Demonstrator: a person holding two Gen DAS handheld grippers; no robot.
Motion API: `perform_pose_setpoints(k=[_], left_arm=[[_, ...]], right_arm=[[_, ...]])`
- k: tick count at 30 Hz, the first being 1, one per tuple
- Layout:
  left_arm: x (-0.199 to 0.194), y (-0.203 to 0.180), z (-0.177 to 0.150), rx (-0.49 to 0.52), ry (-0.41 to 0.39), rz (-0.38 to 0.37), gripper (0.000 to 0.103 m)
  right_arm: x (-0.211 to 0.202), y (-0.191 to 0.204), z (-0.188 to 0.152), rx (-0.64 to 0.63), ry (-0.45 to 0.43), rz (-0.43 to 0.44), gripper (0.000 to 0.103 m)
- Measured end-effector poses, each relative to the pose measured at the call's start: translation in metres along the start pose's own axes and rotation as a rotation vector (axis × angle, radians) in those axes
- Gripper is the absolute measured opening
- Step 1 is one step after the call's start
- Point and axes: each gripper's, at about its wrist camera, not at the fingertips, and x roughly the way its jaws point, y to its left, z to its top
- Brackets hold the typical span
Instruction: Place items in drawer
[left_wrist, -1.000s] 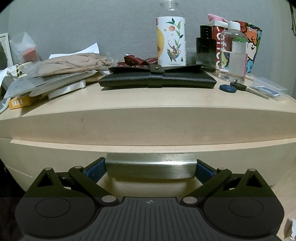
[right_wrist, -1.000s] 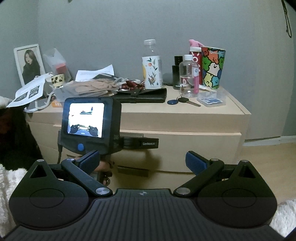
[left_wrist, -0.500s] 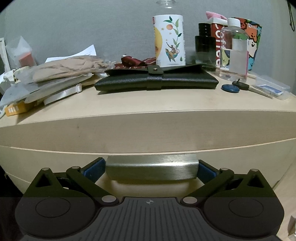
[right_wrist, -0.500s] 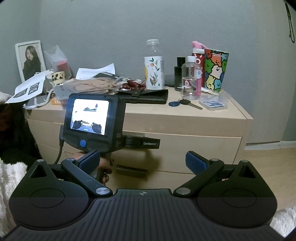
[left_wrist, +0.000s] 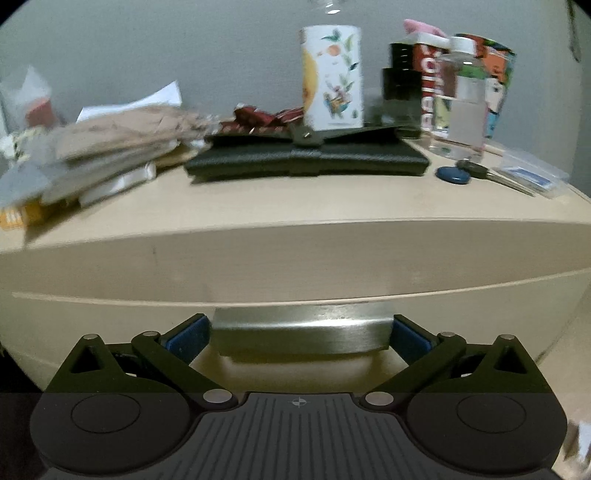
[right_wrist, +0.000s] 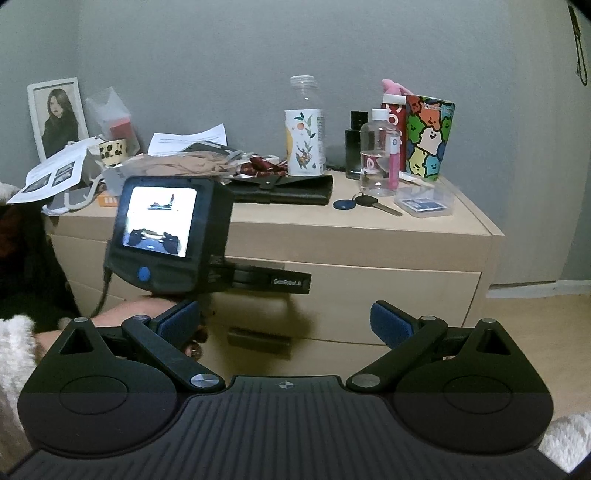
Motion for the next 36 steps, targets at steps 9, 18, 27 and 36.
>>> perform_pose_setpoints(k=[9,18,27,36], left_arm=[[-0.047,0.038,0.002,-0.06,-0.054,0.049,0.103],[-0.097,0.084,-0.019,-0.108,-0.068,0.035,0.103],[-0.156,0.094,-0.039,-0.101,-0.138,0.026,0.103],[-0.193,0.079,-0.07,-0.037,-0.205,-0.003,0.103]], right_arm=[[0.002,-0.002,-0.002,0.019,0.01,-0.001,0.102],[0.002,0.003,-0.009,0.005,0.017,-0.017,0.102],[-0.004,0.01,-0.014,0.009,-0.005,-0.024,0.102],[-0.013,0.005,-0.016,0.037,-0.027,-0.047,0.102]])
